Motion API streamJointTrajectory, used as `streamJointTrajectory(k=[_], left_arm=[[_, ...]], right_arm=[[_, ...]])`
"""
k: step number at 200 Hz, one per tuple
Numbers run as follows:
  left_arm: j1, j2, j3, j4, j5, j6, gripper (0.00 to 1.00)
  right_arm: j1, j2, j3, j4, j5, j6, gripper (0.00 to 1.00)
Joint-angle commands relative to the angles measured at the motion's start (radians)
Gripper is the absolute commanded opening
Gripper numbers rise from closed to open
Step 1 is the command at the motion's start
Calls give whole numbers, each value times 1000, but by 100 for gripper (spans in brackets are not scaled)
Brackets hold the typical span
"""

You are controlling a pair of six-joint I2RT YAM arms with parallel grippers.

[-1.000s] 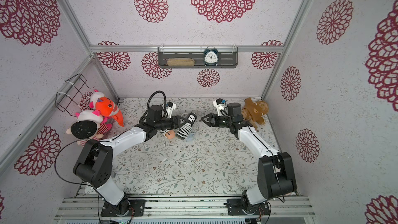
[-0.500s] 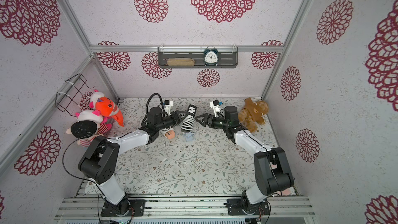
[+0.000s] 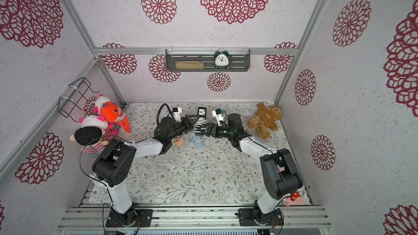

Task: Unwrap the cord wrapped around the power strip
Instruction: Adjust the power strip.

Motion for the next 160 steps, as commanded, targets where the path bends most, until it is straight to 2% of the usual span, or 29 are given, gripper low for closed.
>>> streamJointTrajectory(k=[1,29,55,78,91,98,102,111,114,120,160], left_arm=[[-15,-20,25,118,-39,-28,0],[-32,-10,28,110,-53,-29,0],[-37,0,16,117,-52,-27,0],[-34,-16,-2,78,-56,-2,31],[-32,-30,-5,38,-56,23,56],[-31,-39,-8,14,-58,38,77],[-29,-47,-11,0,-58,45,86],[-23,-65,-22,-25,-65,61,98],[-20,-72,-27,-31,-67,66,100],[-13,-86,-38,-42,-69,73,98],[56,-216,-98,-216,-54,150,97]], right_arm=[[7,-4,44,44,-11,7,76],[7,8,39,87,-11,40,61],[7,0,50,49,4,9,44],[4,-13,67,-17,18,-39,37],[3,-16,75,-36,16,-50,34],[2,-16,80,-49,11,-58,30],[2,-16,82,-53,7,-60,29],[-1,-17,85,-57,-1,-65,28],[-2,-18,87,-62,-4,-67,27],[-3,-18,91,-73,-9,-75,27],[-29,-14,132,-173,-66,-133,25]])
